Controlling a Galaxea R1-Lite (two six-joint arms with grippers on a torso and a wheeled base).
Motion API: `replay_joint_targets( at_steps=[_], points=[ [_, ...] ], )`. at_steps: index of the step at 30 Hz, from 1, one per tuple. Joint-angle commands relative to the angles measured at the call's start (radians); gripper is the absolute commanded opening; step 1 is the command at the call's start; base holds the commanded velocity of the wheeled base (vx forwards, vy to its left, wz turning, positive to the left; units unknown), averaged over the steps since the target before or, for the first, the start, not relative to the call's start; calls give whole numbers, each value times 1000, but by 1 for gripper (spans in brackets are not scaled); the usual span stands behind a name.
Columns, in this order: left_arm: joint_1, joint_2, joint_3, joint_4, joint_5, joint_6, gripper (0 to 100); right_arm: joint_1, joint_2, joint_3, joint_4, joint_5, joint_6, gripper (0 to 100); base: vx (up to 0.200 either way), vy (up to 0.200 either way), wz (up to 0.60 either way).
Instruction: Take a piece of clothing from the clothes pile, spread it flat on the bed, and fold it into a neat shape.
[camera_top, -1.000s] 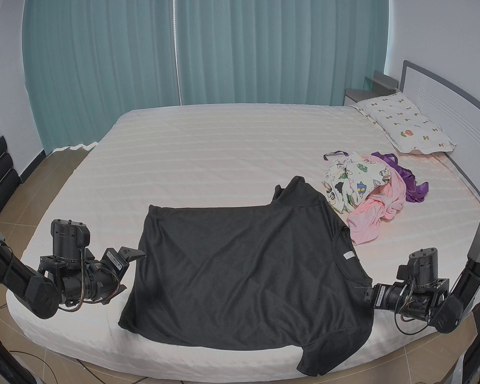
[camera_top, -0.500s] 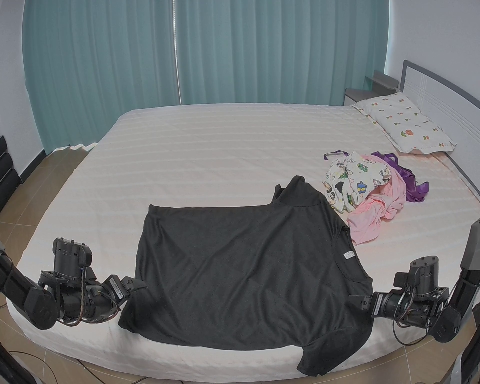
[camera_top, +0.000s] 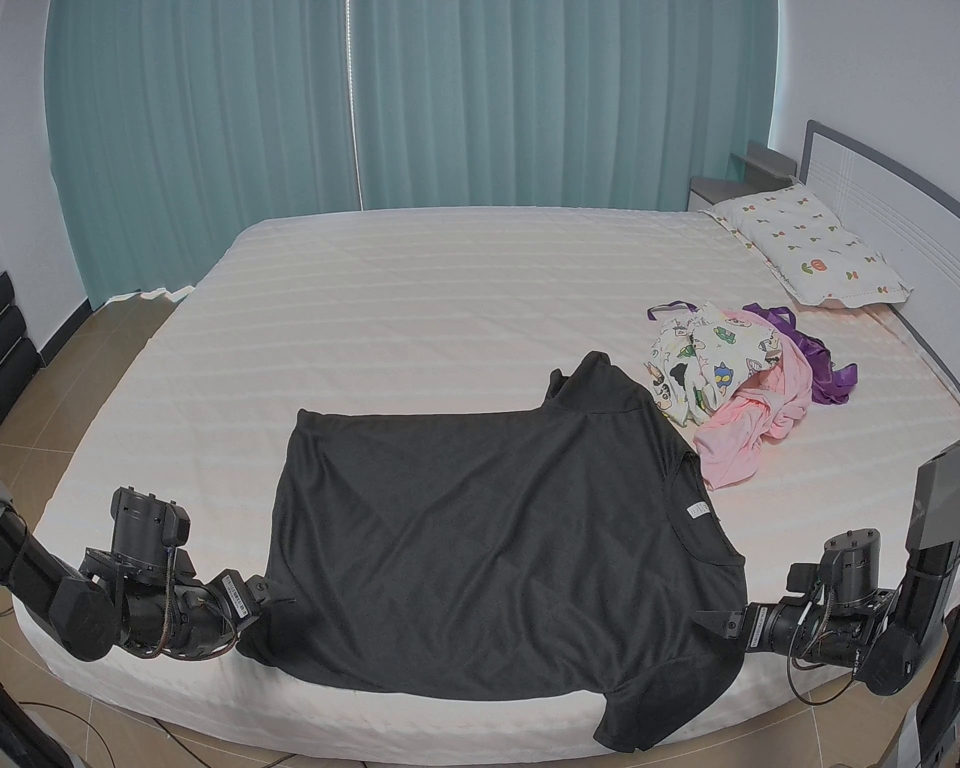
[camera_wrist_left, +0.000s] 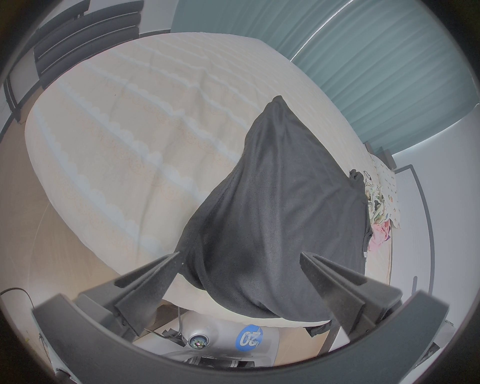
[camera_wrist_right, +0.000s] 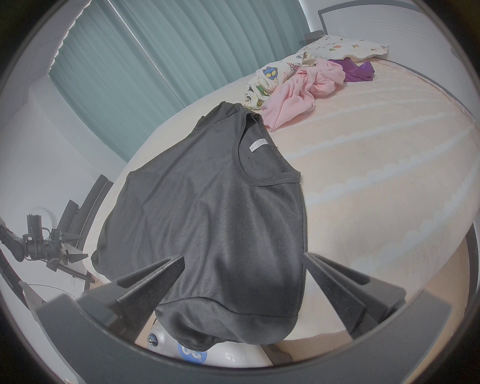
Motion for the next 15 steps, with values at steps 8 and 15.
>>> replay_joint_targets(
  at_steps=[8, 15],
  points=[
    [1, 79, 1, 1, 1, 3, 100, -3, 158, 22, -126, 5, 10, 100, 0, 0, 0],
    [8, 72, 6, 30, 1, 18, 100, -12, 169, 22, -155, 5, 27, 100, 0, 0, 0]
  ],
)
